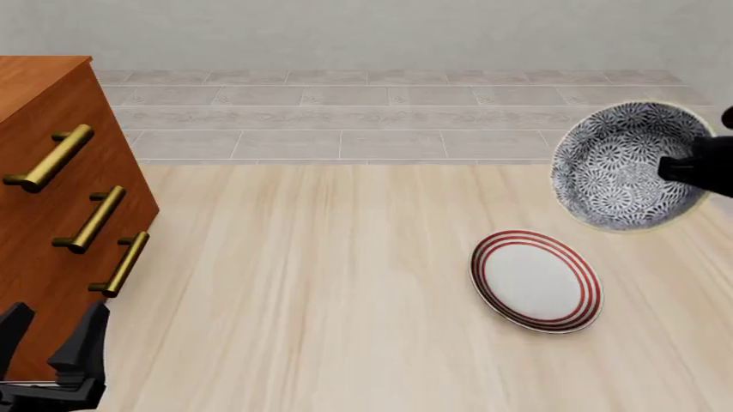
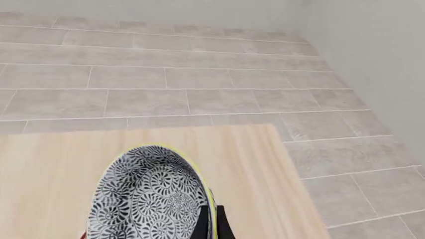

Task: Put the bowl on top of the cabinet.

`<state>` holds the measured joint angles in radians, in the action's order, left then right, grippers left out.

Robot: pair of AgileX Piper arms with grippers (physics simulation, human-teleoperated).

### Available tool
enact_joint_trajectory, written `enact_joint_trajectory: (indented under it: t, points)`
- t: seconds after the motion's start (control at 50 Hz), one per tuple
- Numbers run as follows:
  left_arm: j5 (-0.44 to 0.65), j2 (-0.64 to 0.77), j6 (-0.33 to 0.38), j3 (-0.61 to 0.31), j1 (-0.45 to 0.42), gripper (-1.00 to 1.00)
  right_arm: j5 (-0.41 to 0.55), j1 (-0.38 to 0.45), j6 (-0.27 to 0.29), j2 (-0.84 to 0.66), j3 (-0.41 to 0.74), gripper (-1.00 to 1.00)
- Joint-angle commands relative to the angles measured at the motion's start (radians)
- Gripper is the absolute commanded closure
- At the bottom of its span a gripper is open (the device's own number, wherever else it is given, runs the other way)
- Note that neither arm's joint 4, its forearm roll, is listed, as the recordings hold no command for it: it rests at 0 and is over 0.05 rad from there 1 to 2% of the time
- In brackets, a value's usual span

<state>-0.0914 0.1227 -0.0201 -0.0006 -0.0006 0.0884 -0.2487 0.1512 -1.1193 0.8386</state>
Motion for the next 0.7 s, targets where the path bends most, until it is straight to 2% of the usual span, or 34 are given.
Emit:
enact_joint_trajectory:
  t: [0.02,0.16,0.38,0.7]
  points:
    - [-0.002,0.001,-0.001,0.000,0.001,-1.00,-0.059,0.056,0.004,0.058,-0.019,1.00]
    - [-0.002,-0.001,-0.002,0.000,0.003,-1.00,-0.089,0.083,-0.004,0.059,-0.034,1.00]
    - [0.000,-0.003,-0.002,0.000,0.002,-1.00,-0.145,0.166,-0.052,0.073,-0.050,1.00]
    - [0.011,-0.017,-0.005,0.000,0.003,-1.00,-0.188,0.243,-0.075,0.041,-0.057,1.00]
